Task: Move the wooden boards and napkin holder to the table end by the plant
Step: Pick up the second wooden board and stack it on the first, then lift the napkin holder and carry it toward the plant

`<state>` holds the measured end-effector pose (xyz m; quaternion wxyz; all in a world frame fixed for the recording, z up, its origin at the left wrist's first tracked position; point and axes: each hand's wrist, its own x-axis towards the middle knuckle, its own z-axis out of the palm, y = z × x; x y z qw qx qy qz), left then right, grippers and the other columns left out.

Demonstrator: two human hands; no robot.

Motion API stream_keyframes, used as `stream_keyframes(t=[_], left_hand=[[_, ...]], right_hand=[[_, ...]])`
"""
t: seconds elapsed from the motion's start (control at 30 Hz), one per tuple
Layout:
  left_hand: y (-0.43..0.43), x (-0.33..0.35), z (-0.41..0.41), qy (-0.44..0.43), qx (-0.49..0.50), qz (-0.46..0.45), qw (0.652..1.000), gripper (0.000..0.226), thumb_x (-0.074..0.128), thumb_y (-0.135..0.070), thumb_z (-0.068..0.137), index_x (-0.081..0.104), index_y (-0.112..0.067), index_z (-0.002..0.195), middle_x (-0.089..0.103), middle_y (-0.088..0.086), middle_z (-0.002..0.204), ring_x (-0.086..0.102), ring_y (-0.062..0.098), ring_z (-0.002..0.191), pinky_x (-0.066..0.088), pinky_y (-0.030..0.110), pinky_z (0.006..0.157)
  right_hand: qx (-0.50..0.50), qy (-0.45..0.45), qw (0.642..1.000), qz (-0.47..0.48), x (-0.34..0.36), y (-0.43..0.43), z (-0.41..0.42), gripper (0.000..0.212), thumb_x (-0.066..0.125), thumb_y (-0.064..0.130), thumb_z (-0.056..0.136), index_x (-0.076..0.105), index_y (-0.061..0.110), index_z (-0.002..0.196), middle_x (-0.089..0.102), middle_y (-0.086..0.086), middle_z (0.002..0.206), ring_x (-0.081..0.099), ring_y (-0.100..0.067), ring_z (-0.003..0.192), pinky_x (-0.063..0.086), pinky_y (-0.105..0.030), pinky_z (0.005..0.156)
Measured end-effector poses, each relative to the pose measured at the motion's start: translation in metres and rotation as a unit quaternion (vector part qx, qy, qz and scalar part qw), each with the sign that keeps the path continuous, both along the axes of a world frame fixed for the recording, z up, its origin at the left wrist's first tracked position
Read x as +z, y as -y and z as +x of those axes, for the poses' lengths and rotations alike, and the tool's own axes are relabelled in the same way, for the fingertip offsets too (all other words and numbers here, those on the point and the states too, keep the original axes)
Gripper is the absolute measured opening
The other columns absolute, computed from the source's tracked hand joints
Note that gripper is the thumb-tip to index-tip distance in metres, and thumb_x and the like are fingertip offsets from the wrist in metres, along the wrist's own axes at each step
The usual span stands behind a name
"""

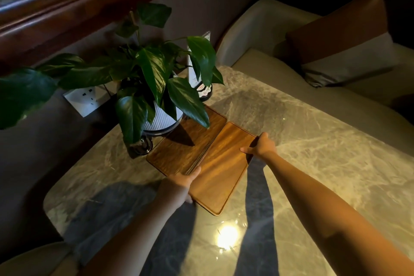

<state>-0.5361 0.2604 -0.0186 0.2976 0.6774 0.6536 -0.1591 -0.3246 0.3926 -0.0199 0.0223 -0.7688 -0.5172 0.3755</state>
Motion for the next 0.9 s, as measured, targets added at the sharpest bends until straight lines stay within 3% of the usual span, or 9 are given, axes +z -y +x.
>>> stream_keyframes(t=[0.13, 0.33, 0.47, 0.63, 0.8, 0.9], left_hand=[[-0.005, 0.005, -0.005, -0.001, 0.015, -0.02, 1.0, 0.084, 0.063, -0.022, 0.086, 0.006, -0.034, 0.146, 0.038, 0.015, 0.146, 0.041, 0.027, 0.133, 0.034, 0.039, 0.112], [-0.01, 0.016, 0.001, -0.047, 0.018, -0.081, 0.995, 0.082, 0.06, -0.024, 0.088, 0.002, -0.04, 0.145, 0.035, 0.014, 0.148, 0.036, 0.031, 0.136, 0.034, 0.045, 0.113], [-0.008, 0.029, 0.005, -0.096, -0.032, -0.028, 0.994, 0.079, 0.059, -0.039, 0.087, 0.009, -0.032, 0.147, 0.043, 0.013, 0.144, 0.045, 0.03, 0.13, 0.039, 0.04, 0.106], [-0.007, 0.046, 0.021, -0.068, -0.058, 0.077, 0.993, 0.066, 0.056, -0.049, 0.085, 0.031, -0.022, 0.139, 0.054, 0.01, 0.134, 0.053, 0.027, 0.122, 0.046, 0.038, 0.098], [-0.013, 0.063, 0.062, -0.067, -0.096, 0.18, 0.977, 0.06, 0.034, -0.054, 0.092, 0.026, -0.023, 0.142, 0.037, 0.011, 0.146, 0.034, 0.029, 0.134, 0.032, 0.042, 0.105], [-0.016, 0.071, 0.098, -0.049, -0.118, 0.207, 0.97, 0.059, 0.03, -0.049, 0.095, 0.016, -0.024, 0.147, 0.015, 0.01, 0.158, 0.015, 0.026, 0.145, 0.02, 0.044, 0.114]], right_hand=[[0.013, 0.003, 1.0, -0.002, 0.0, 0.001, -0.002, 0.078, 0.078, 0.033, 0.073, 0.034, 0.0, 0.128, 0.05, -0.024, 0.135, 0.049, -0.039, 0.125, 0.045, -0.047, 0.102], [0.035, 0.018, 0.999, 0.004, 0.002, 0.005, -0.003, 0.072, 0.072, 0.036, 0.079, 0.035, -0.001, 0.128, 0.052, -0.024, 0.133, 0.049, -0.039, 0.125, 0.044, -0.045, 0.1], [0.053, 0.028, 0.998, 0.022, 0.009, 0.011, -0.002, 0.068, 0.063, 0.04, 0.086, 0.035, -0.003, 0.13, 0.046, -0.025, 0.137, 0.046, -0.04, 0.127, 0.042, -0.046, 0.103], [0.121, 0.074, 0.986, 0.082, 0.029, 0.027, 0.014, 0.063, 0.051, 0.046, 0.091, 0.036, 0.001, 0.132, 0.04, -0.021, 0.139, 0.038, -0.038, 0.13, 0.039, -0.046, 0.104], [0.162, 0.132, 0.964, 0.165, 0.055, 0.054, 0.049, 0.065, 0.036, 0.05, 0.095, 0.025, 0.008, 0.144, 0.037, -0.017, 0.143, 0.038, -0.036, 0.131, 0.039, -0.045, 0.102], [0.153, 0.148, 0.96, 0.181, 0.072, 0.073, 0.083, 0.068, 0.033, 0.049, 0.097, 0.015, 0.01, 0.149, 0.023, -0.014, 0.155, 0.026, -0.033, 0.141, 0.03, -0.045, 0.111]])
